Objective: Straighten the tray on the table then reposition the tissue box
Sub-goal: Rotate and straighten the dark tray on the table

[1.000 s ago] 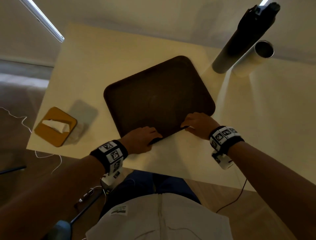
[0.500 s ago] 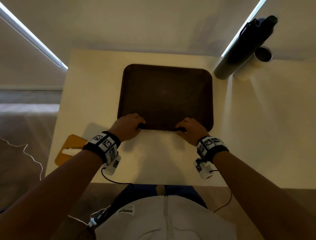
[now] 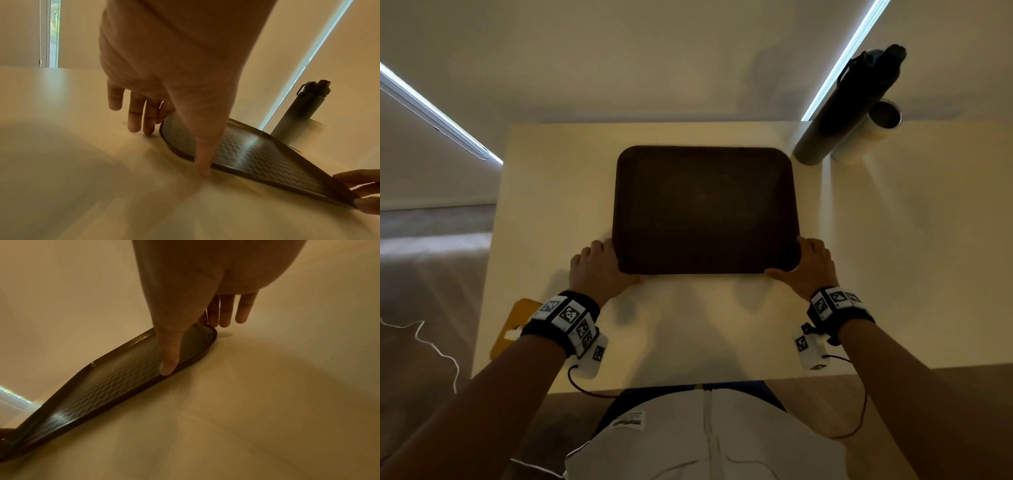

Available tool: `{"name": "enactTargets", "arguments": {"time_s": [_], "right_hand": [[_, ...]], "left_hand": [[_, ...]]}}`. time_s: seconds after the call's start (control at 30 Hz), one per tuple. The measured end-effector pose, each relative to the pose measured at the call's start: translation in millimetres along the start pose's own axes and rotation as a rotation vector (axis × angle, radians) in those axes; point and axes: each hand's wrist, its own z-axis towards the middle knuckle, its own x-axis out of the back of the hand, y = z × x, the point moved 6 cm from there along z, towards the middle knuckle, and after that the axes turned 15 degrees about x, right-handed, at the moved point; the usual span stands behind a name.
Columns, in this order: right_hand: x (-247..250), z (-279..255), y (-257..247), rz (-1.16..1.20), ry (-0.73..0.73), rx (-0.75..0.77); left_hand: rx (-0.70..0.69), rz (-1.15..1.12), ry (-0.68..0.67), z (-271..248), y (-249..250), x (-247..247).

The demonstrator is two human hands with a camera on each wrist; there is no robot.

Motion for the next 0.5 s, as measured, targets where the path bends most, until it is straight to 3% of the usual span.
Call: {"name": "enactTargets", "arguments": {"time_s": [0.5], "right_hand": [[13.6, 60.6, -17.1, 0.041, -0.007, 0.027]], "left_hand": [[0.01, -0.119, -0.01, 37.2, 8.2, 28.6]]}}
